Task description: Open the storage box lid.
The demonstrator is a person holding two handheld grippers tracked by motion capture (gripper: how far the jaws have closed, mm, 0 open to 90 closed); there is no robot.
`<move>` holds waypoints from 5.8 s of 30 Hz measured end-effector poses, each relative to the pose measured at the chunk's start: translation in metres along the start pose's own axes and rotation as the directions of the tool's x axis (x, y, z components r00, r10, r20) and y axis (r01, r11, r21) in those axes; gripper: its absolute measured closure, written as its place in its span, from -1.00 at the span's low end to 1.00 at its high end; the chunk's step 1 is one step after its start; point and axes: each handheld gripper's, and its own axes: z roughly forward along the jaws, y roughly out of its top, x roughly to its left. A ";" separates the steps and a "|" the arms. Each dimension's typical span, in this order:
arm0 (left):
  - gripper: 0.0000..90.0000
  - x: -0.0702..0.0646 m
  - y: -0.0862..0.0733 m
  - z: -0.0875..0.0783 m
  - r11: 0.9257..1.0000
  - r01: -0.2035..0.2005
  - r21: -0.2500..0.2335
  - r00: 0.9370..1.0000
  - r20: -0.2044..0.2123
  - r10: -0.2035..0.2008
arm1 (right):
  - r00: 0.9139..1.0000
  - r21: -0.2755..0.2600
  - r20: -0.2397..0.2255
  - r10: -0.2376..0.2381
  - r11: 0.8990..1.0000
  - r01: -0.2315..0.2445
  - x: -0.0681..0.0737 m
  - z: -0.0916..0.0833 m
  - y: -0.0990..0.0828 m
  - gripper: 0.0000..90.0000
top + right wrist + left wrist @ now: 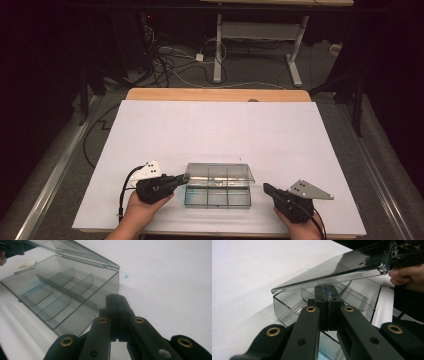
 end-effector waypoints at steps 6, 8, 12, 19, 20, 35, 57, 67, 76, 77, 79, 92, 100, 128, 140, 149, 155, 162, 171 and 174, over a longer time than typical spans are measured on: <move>0.95 0.001 0.000 0.001 1.000 0.018 -0.019 1.000 0.001 -0.018 | 1.000 0.021 0.024 0.004 1.000 -0.004 -0.007 0.017 0.004 1.00; 0.95 0.001 0.001 0.003 1.000 0.013 -0.019 1.000 0.002 -0.013 | 0.999 0.024 0.036 -0.008 1.000 0.007 -0.008 0.022 0.007 1.00; 0.95 0.003 0.001 0.006 1.000 0.014 -0.016 1.000 0.005 -0.014 | 0.998 0.020 0.055 -0.010 1.000 0.009 -0.015 0.036 0.015 1.00; 0.95 0.006 0.004 0.010 1.000 0.010 -0.022 1.000 0.005 -0.010 | 0.996 0.036 0.091 0.004 0.999 -0.007 -0.026 0.056 0.023 1.00; 0.95 0.006 0.004 0.010 1.000 0.008 -0.023 1.000 0.000 -0.008 | 0.995 0.035 0.096 0.006 0.999 -0.009 -0.027 0.058 0.024 1.00; 0.94 0.010 0.008 0.017 0.999 0.012 -0.037 1.000 -0.005 -0.012 | 0.999 -0.045 0.042 -0.023 0.999 0.025 -0.024 0.074 0.047 1.00; 0.95 0.009 0.014 0.025 1.000 0.003 -0.028 1.000 -0.026 -0.003 | 0.999 -0.097 0.022 -0.034 0.995 0.036 -0.023 0.066 0.063 1.00; 0.94 0.015 0.020 0.026 0.999 0.001 -0.038 0.999 -0.040 -0.002 | 1.000 -0.118 0.009 -0.028 0.993 0.029 -0.022 0.064 0.071 1.00; 0.94 0.020 0.022 0.027 1.000 0.007 -0.030 0.999 -0.053 -0.008 | 0.999 -0.120 0.005 -0.033 0.992 0.033 -0.019 0.069 0.076 1.00; 0.94 0.020 0.022 0.027 0.999 0.008 -0.032 0.999 -0.054 -0.009 | 0.999 -0.120 0.004 -0.034 0.992 0.035 -0.019 0.070 0.075 1.00; 0.95 0.021 0.022 0.028 0.999 0.013 -0.034 0.998 -0.055 -0.015 | 1.000 -0.115 0.000 -0.029 0.993 0.029 -0.020 0.071 0.074 1.00; 0.95 0.033 0.024 0.035 0.999 0.043 -0.031 0.996 -0.079 -0.046 | 0.999 -0.120 -0.026 -0.028 0.992 0.024 -0.024 0.082 0.079 1.00; 0.95 0.037 0.026 0.035 0.999 0.044 -0.030 0.995 -0.087 -0.046 | 1.000 -0.117 -0.028 -0.011 0.993 0.007 -0.027 0.090 0.077 1.00; 0.95 0.074 0.029 0.025 0.992 0.125 0.019 0.969 -0.215 -0.119 | 1.000 -0.102 -0.003 0.005 0.995 -0.005 -0.029 0.104 0.074 1.00; 0.95 0.084 0.046 0.046 0.988 0.152 0.016 0.971 -0.187 -0.146 | 1.000 -0.101 0.001 0.018 0.995 -0.018 -0.034 0.106 0.075 1.00; 0.95 0.081 0.056 0.056 0.991 0.128 0.024 0.979 -0.160 -0.123 | 1.000 -0.092 0.010 0.021 0.996 -0.020 -0.037 0.111 0.079 1.00; 0.95 0.084 0.058 0.060 0.990 0.139 0.028 0.978 -0.164 -0.132 | 1.000 -0.085 0.016 0.021 0.996 -0.019 -0.039 0.115 0.081 1.00; 0.95 0.090 0.056 0.066 0.986 0.157 0.049 0.973 -0.178 -0.146 | 0.999 -0.048 0.030 0.016 0.999 -0.014 -0.043 0.122 0.081 1.00; 0.95 0.098 0.049 0.076 0.978 0.188 0.094 0.963 -0.211 -0.165 | 0.999 0.024 0.046 0.020 0.999 -0.021 -0.048 0.133 0.074 1.00; 0.95 0.099 0.047 0.079 0.974 0.196 0.118 0.960 -0.225 -0.166 | 0.999 0.045 0.052 0.015 0.999 -0.017 -0.050 0.136 0.073 1.00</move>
